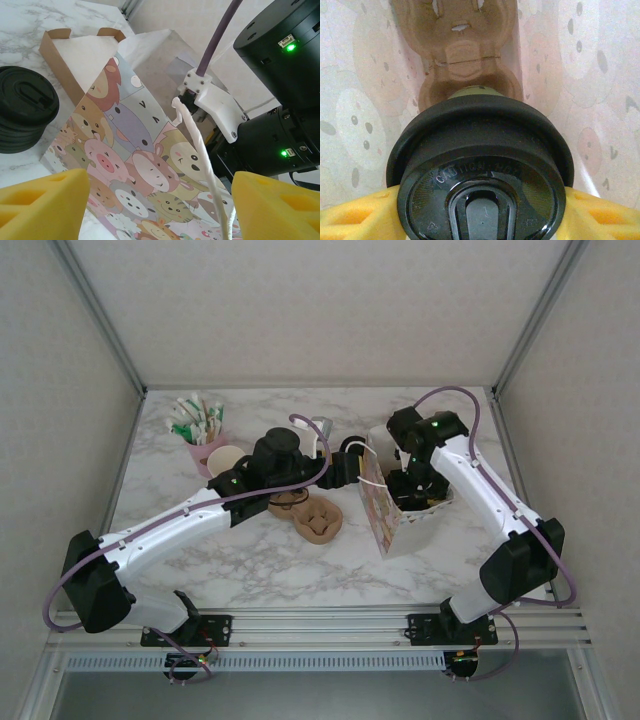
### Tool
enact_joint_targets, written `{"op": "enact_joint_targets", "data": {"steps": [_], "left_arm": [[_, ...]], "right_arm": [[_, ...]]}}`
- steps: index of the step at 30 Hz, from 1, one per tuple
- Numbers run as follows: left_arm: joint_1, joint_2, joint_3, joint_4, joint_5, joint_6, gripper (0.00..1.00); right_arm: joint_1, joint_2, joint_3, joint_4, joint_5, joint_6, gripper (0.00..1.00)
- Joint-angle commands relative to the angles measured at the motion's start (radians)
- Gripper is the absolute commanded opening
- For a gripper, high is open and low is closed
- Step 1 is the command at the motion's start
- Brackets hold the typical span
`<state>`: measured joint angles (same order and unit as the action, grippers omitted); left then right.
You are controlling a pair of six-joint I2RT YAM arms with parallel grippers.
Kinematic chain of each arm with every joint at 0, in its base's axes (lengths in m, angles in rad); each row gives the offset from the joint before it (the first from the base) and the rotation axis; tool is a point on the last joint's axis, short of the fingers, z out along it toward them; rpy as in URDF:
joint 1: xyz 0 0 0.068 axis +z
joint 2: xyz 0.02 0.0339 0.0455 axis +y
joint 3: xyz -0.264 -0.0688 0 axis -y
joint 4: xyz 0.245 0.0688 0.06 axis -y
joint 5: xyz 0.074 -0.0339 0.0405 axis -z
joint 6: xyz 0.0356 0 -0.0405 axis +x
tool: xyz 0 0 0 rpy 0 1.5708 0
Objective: Pack the takeout coffee
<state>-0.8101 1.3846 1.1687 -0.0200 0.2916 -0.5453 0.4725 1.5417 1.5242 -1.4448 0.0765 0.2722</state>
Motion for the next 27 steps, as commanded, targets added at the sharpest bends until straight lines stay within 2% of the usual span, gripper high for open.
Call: {"op": "enact_joint_targets", "data": {"steps": [1, 8, 18, 27], "left_arm": [[0.005, -0.013, 0.049, -0.034, -0.018, 0.026, 0.75], [0.021, -0.001, 0.169, -0.162, -0.075, 0.095, 0.78], [0.033, 0.122, 0.351, -0.255, -0.011, 0.147, 0.78], [0.034, 0.211, 0.425, -0.291, 0.018, 0.195, 0.77]], "right_arm": [[-0.006, -0.024, -0.017, 0.008, -0.016, -0.009, 0.68], [-0.007, -0.032, -0.023, 0.012, -0.018, -0.008, 0.68], [-0.006, -0.043, -0.037, 0.015, -0.019, -0.007, 0.68], [-0.007, -0.043, -0.044, 0.023, -0.021, -0.007, 0.68]]}}
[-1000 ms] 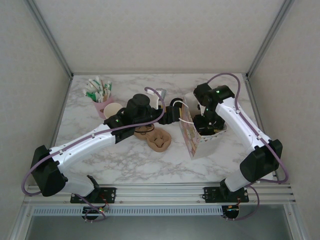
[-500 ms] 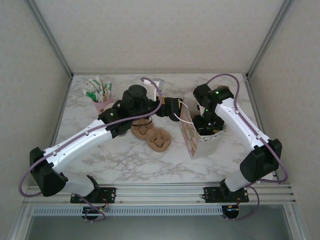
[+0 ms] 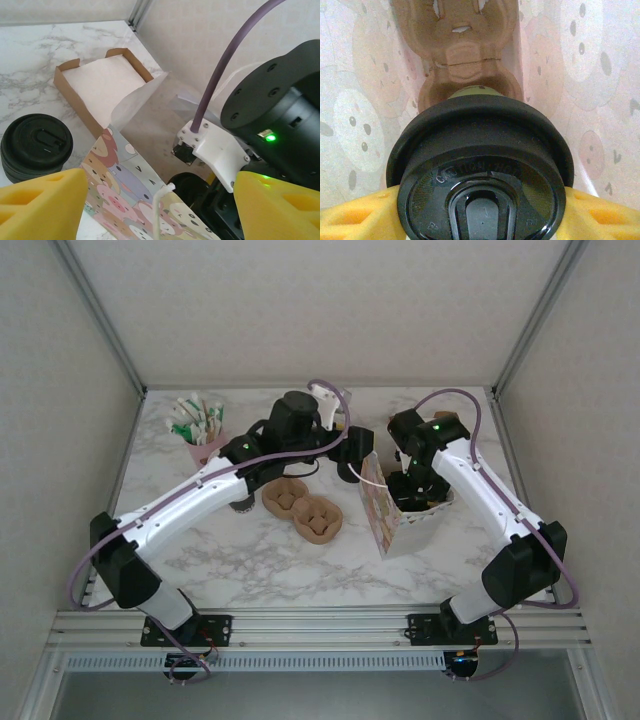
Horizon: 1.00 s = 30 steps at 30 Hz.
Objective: Pack the takeout coffee
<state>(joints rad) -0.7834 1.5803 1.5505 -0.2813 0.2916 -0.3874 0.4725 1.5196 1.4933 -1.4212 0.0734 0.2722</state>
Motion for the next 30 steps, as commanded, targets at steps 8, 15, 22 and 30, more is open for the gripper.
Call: {"op": "enact_joint_targets", "data": {"steps": [8, 15, 22, 30], "left_arm": [[0.007, 0.045, 0.069, -0.042, 0.018, 0.045, 0.77], [0.009, 0.045, 0.070, -0.037, 0.017, 0.044, 0.77], [0.009, 0.044, 0.067, -0.033, 0.014, 0.041, 0.77], [0.009, 0.045, 0.068, -0.028, 0.014, 0.039, 0.77]], "right_arm": [[-0.007, -0.019, -0.013, 0.002, -0.017, -0.009, 0.68], [-0.007, -0.012, -0.018, 0.005, -0.019, -0.012, 0.68], [-0.009, -0.005, -0.023, 0.011, -0.020, -0.011, 0.68], [-0.019, 0.010, -0.024, -0.012, -0.027, -0.004, 0.69]]}}
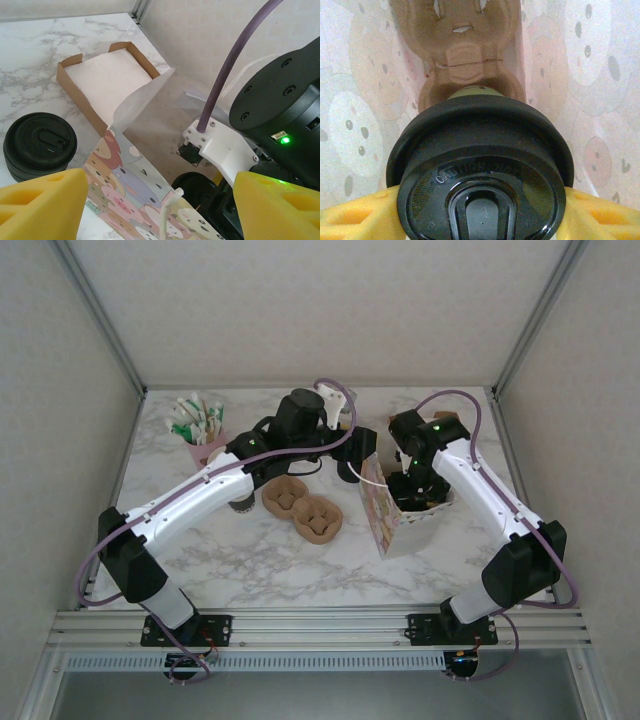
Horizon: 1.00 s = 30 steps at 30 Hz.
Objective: Pack the takeout coffee
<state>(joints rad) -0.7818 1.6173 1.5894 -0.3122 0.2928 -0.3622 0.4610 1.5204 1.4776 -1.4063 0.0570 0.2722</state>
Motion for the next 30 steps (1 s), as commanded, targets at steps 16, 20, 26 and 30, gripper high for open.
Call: {"op": "enact_joint_targets", "data": {"steps": [16, 20, 26, 30], "left_arm": [[0.011, 0.010, 0.023, 0.007, 0.012, 0.009, 0.77], [0.013, 0.006, 0.021, 0.013, 0.012, 0.010, 0.77], [0.016, 0.013, 0.021, 0.015, 0.017, 0.006, 0.77], [0.018, 0.012, 0.020, 0.016, 0.016, 0.006, 0.77]], "right_arm": [[-0.010, 0.032, -0.036, 0.016, -0.025, -0.007, 0.68], [-0.011, 0.034, -0.036, 0.015, -0.025, -0.010, 0.69], [-0.013, 0.047, -0.048, 0.031, -0.030, -0.011, 0.69], [-0.013, 0.059, -0.057, 0.044, -0.029, -0.011, 0.68]]}}
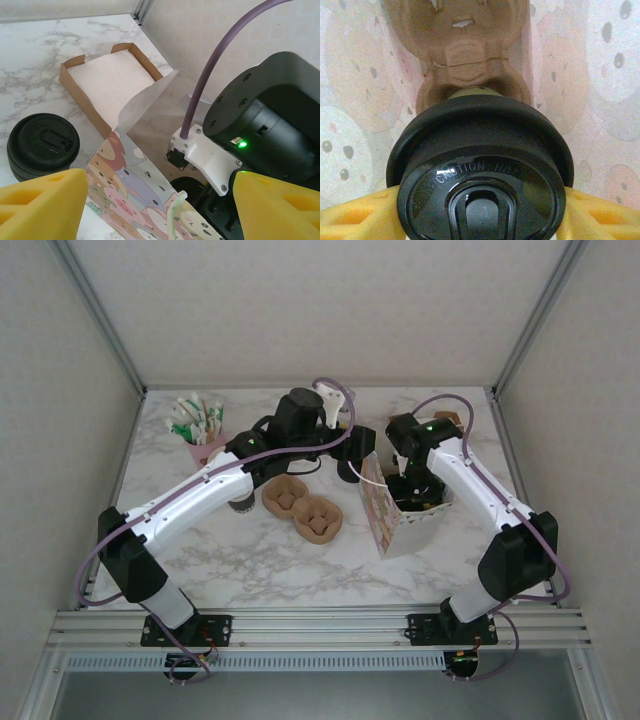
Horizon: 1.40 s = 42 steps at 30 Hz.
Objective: Pack the takeout coffee
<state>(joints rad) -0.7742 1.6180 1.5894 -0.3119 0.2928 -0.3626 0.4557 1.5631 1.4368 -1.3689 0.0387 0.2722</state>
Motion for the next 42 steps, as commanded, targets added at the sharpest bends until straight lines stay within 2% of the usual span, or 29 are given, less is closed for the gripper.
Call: {"op": "enact_joint_targets", "data": {"steps": [1, 9, 17, 32, 42], "left_arm": [[0.010, 0.012, 0.021, 0.016, 0.017, 0.006, 0.77], [0.013, 0.012, 0.023, 0.024, 0.019, 0.002, 0.77], [0.012, -0.009, 0.122, 0.011, 0.009, 0.031, 0.77], [0.010, 0.103, 0.336, -0.237, -0.042, 0.192, 0.77], [0.010, 0.121, 0.346, -0.269, -0.049, 0.209, 0.77]], "right_arm": [[-0.008, 0.017, -0.019, 0.009, -0.012, -0.011, 0.68], [-0.008, 0.022, -0.045, 0.033, -0.017, -0.010, 0.68], [-0.008, 0.021, -0.047, 0.039, -0.019, -0.010, 0.68], [-0.009, 0.034, -0.061, 0.057, -0.028, -0.010, 0.68], [-0.009, 0.044, -0.060, 0.064, -0.029, -0.010, 0.68]]}}
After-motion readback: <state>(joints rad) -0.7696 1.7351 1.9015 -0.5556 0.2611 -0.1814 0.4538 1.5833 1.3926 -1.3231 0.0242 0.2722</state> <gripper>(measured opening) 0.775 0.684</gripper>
